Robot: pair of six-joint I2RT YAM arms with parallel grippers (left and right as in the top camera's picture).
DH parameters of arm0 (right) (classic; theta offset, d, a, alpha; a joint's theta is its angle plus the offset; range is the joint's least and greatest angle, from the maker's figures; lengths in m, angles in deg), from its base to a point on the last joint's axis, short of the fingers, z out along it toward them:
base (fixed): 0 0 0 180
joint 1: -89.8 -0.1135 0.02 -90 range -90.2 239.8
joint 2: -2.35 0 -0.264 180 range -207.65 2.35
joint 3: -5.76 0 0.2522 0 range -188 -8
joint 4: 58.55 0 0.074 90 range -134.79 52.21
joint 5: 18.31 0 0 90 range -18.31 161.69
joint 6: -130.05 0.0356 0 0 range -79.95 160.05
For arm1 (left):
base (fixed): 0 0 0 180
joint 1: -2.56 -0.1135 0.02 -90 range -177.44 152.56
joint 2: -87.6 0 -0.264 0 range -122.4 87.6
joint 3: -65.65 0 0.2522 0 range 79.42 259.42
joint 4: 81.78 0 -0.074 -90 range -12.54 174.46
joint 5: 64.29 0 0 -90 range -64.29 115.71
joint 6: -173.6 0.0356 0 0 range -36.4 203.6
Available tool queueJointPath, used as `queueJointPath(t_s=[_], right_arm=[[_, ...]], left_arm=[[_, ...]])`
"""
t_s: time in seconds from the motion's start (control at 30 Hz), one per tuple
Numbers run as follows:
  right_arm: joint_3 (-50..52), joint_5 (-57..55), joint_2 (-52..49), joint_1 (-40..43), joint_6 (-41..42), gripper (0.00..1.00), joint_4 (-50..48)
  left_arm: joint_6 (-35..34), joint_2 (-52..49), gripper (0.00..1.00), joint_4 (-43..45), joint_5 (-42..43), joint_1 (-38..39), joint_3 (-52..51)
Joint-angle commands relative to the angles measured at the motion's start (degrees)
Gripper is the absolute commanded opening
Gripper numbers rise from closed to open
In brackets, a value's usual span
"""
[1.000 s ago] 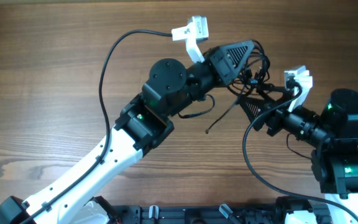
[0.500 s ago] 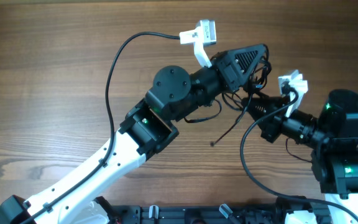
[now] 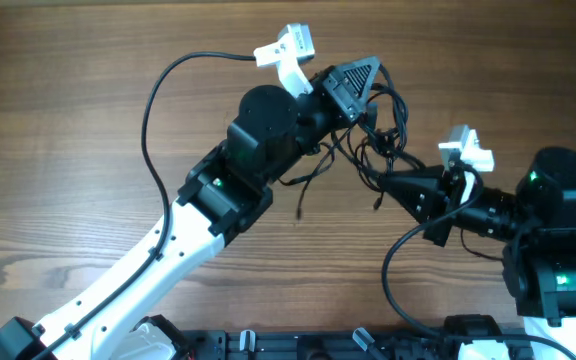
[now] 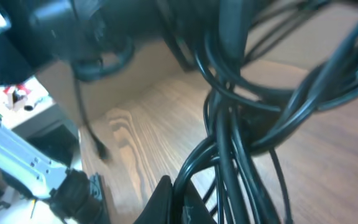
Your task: Untangle cables
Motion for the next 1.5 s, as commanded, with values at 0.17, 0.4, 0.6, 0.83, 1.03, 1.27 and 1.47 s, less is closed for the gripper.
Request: queueJointPath(t_s=[0.17,0.4,0.6,0.83,1.03,1.27,1.47], right_arm=[[-0.24,-6.93,0.96,-0.17,13.05,0.1,-9.2],[-0.24,6.45,0.96,-0.17,7.06,0.04,-8.85],[-0.24,14.32,0.96,-0.17,0.74,0.04,-4.7],[-0.24,9.88,0.96,-0.17,-0.98,0.04,1.97],[-0.24,-14.25,0.96,-0.17,3.56,0.46,11.63],[-0.24,-21.84,0.96,-0.17,3.67,0.56,14.16],[-0.24,-16.79,0.96,-0.17,0.83,0.64,13.84]], left_arm=[[14.62,1.16,0.04,-1.25,9.18,-0.33,1.01],[14.91,1.16,0.04,-1.68,0.55,-2.01,1.01],[14.67,1.16,0.04,-1.62,-3.41,-5.22,1.01],[11.61,1.16,0.04,1.2,-3.39,-7.52,1.01],[11.65,1.95,0.04,2.05,-3.17,-7.52,1.01],[11.69,3.54,0.04,2.38,-3.19,-7.52,1.01],[11.65,3.63,0.04,2.4,-1.36,-7.52,1.01]])
